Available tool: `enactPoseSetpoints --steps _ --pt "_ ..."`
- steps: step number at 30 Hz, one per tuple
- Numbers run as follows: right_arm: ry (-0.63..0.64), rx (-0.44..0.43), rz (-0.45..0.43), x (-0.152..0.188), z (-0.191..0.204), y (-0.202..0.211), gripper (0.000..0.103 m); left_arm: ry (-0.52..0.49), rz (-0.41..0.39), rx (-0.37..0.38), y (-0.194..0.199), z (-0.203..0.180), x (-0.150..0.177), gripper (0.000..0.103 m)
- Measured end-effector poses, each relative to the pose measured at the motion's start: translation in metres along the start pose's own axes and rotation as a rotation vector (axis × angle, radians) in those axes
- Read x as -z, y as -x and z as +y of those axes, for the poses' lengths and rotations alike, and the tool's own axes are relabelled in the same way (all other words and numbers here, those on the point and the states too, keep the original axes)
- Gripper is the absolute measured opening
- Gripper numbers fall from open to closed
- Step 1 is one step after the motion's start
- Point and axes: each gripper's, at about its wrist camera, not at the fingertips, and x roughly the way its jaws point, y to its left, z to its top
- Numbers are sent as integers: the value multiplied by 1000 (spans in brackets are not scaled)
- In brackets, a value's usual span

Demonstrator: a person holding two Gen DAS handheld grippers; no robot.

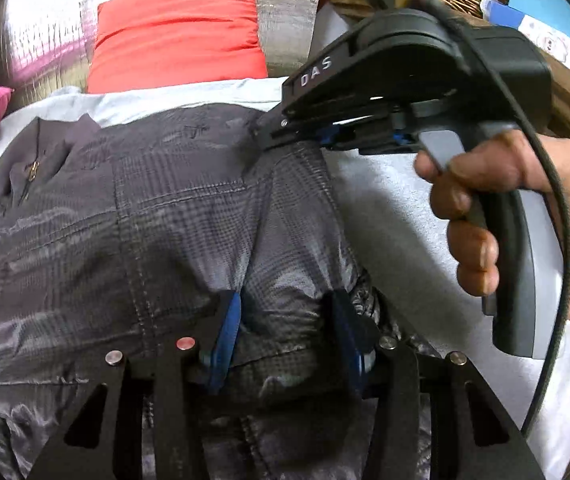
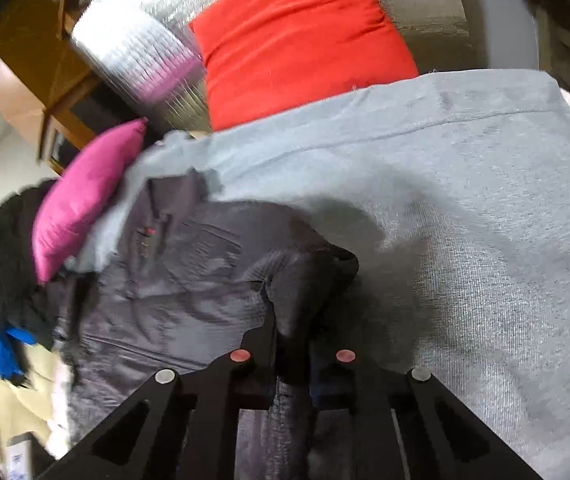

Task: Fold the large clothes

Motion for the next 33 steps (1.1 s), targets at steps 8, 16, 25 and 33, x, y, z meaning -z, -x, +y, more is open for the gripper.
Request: enactPoseSetpoints --steps 8,16,25,33 --pt "-115 25 -156 13 -20 51 83 79 -75 38 65 20 2 70" --pt "-146 -266 -189 77 40 92 87 353 -207 -41 193 162 58 81" --pt "50 -36 -223 139 125 89 88 1047 -320 -76 288 436 183 85" --pt "266 52 -161 225 180 45 88 1114 -361 -258 295 542 184 84"
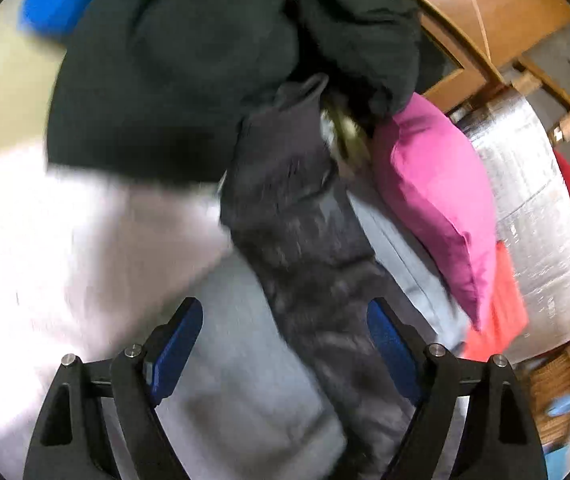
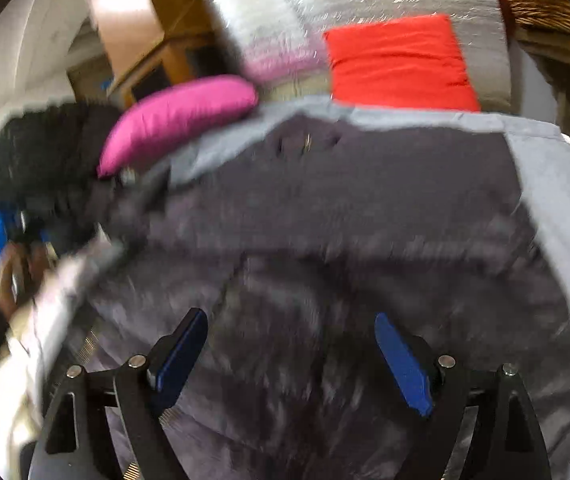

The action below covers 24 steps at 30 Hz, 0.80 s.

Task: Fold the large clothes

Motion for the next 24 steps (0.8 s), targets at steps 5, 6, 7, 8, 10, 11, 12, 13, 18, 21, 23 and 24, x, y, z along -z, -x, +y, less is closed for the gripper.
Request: enactPoseSetpoints --steps 5,6,7,8,10,11,12,13,18,21,23,24 --pt "-54 -18 38 8 -13 -10 88 -272 -134 -110 3 -42 -38 84" --pt "-64 -28 37 11 -15 -10 88 -331 -141 -148 -1 -50 -46 84" --pt "-72 -37 32 11 -17 -11 88 -370 -134 -179 -5 -53 -52 84" --pt "-76 -41 29 12 -20 -10 88 -410 -104 -210 -14 -57 -57 82" --pt "-74 -40 27 13 -20 -9 88 -495 -25 -300 -36 -57 -64 68" --pt "-72 -39 25 13 -20 -8 88 -514 -22 -348 -46 -58 -68 58" --pt "-72 -40 24 14 -21 -5 88 -510 -24 -377 -49 -55 -71 56" --pt "-77 -45 23 14 -23 -4 88 -484 -11 -399 -55 -47 -76 50" --pt "-90 -60 18 14 -16 -13 88 -505 51 -461 -55 -34 -76 0" --pt "-95 -66 15 14 -18 -11 88 -533 28 -379 -25 -50 -68 0" --pt "-99 -72 13 14 -19 -11 88 -598 -6 -337 6 -70 -61 0" --pt "-103 -75 12 14 -20 -10 88 -602 -23 -310 21 -79 -60 0"
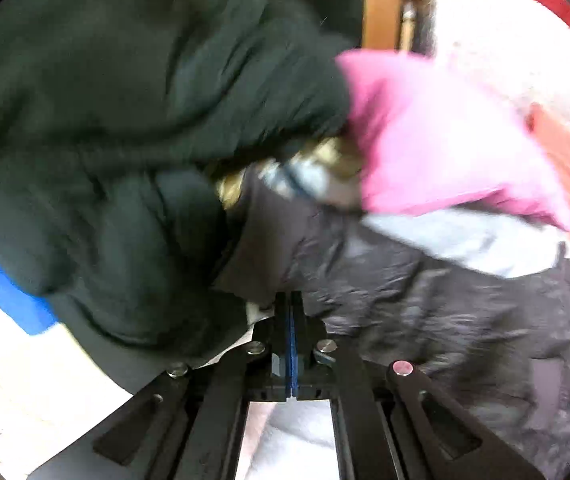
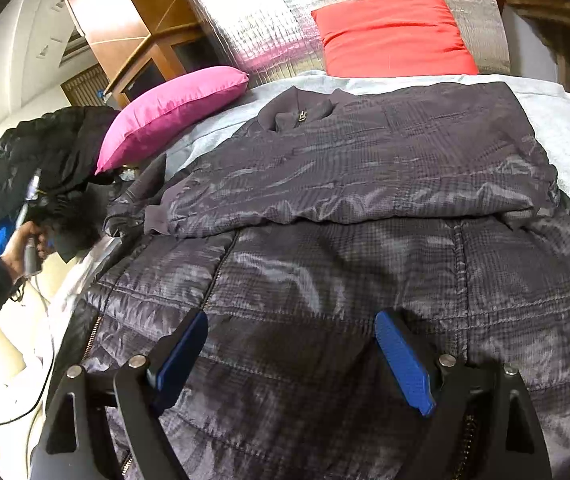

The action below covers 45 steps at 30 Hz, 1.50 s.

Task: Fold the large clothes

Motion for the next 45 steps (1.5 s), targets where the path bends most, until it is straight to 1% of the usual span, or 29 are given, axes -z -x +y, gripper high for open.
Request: enactPoseSetpoints --steps 2,3,4,5,6,7,8,9,10,11,13,15,16,18,20,21,22,23,24,25,26,29,33,34,36,37,40,43,45 --pt "-4 -5 -2 0 -1 1 88 -13 -35 11 27 -3 -8 0" --pt "-6 -8 -2 0 -1 1 88 -25 -47 5 30 -8 -15 1" --pt "-10 -11 -2 0 -1 1 88 -34 -43 -3 33 -8 -18 27" --pt "-12 -13 -3 0 -1 2 88 -39 -32 -11 33 -10 -18 79" --pt "-13 -15 -4 0 -1 2 88 -41 -31 -37 29 -10 -19 95" --pt "-14 -17 -6 0 -2 2 88 -49 -93 -82 30 -9 -17 97" --pt "-16 -18 -7 0 -2 2 88 -64 -122 -101 27 -9 -15 96" --pt "-17 -20 -8 0 -2 2 88 -74 -104 -113 16 -8 -15 96" --pt "-19 -21 -8 0 -1 2 88 -70 -72 -101 6 -6 -15 93" --pt "-19 -21 -8 0 -1 2 88 -63 -42 -92 -9 -4 -15 81" --pt "-18 -20 -6 0 -1 1 88 -64 -7 -97 -34 -3 -14 70" --pt "-19 -22 -5 1 -2 1 88 -68 16 -116 -56 0 -10 70" --pt "-20 -24 -4 1 -2 1 88 -76 23 -151 -69 2 -10 70" --pt "-20 -24 -2 1 -2 1 88 -89 22 -203 -83 8 -9 70" --pt "-21 -25 -2 1 -2 0 88 -88 29 -214 -92 13 -10 70" --pt "-21 -26 -2 1 -2 0 88 -93 43 -218 -98 13 -9 65" --pt "-22 -27 -3 1 -2 0 88 -108 68 -220 -103 13 -8 30" --pt "-23 -28 -4 1 -2 0 88 -115 101 -218 -108 14 -7 10" --pt "-25 -29 -5 1 -3 0 88 -105 117 -204 -109 16 -5 10" --pt "-26 -29 -5 1 -3 -1 88 -104 108 -200 -107 16 -3 10" --pt "-26 -29 -6 1 -2 -1 88 -102 98 -190 -102 15 -1 10" --pt "-28 -31 -7 1 -3 -1 88 -108 57 -122 -67 6 4 9" --pt "-32 -34 -8 1 -3 -1 88 -153 -8 2 11 -19 9 9" --pt "-34 -36 -9 1 -3 -1 88 -160 -27 53 40 -29 10 9" --pt "-36 -37 -9 1 -2 -1 88 -185 -51 111 76 -50 11 9" --pt "-37 -38 -8 1 -2 -1 88 -214 -65 159 103 -70 14 9" --pt "-47 -41 -5 0 -2 -1 88 -286 -77 275 154 -130 22 9" --pt "-84 -54 -2 -4 -4 6 88 -357 -79 371 191 -195 37 9" --pt "-127 -73 -18 -7 -6 18 88 -404 -68 454 206 -251 53 9"
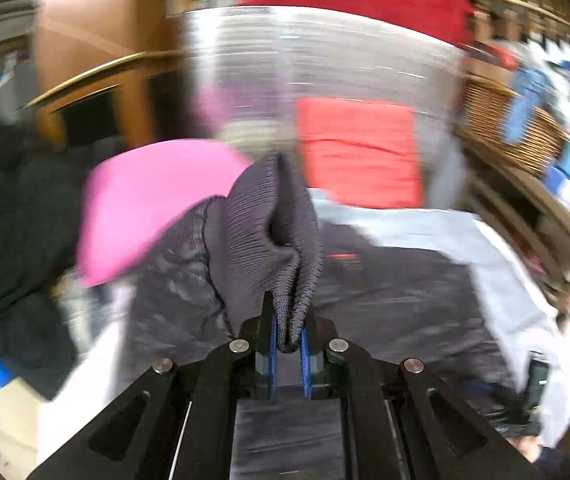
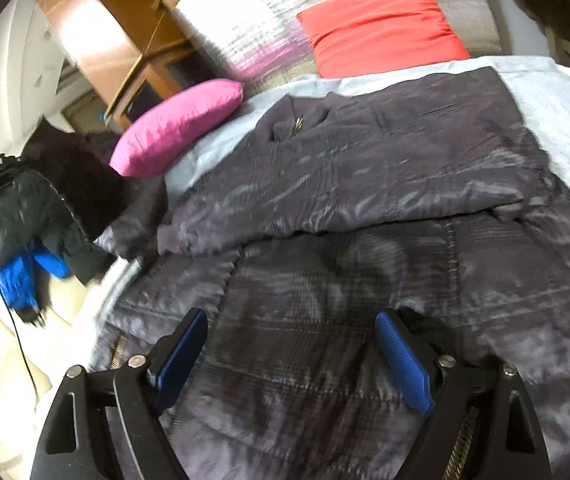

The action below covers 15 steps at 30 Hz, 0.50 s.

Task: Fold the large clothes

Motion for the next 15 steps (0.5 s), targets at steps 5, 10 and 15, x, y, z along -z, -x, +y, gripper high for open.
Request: enactPoseSetpoints --steps 5,10,15 --pt "-36 -51 -66 -8 1 43 88 2 33 200 -49 -115 -3 13" --pt "-103 -55 -93 -19 -16 70 89 43 105 246 -96 -161 23 74" --pt "-227 -72 -121 -36 -50 80 90 226 100 199 -96 -84 68 74"
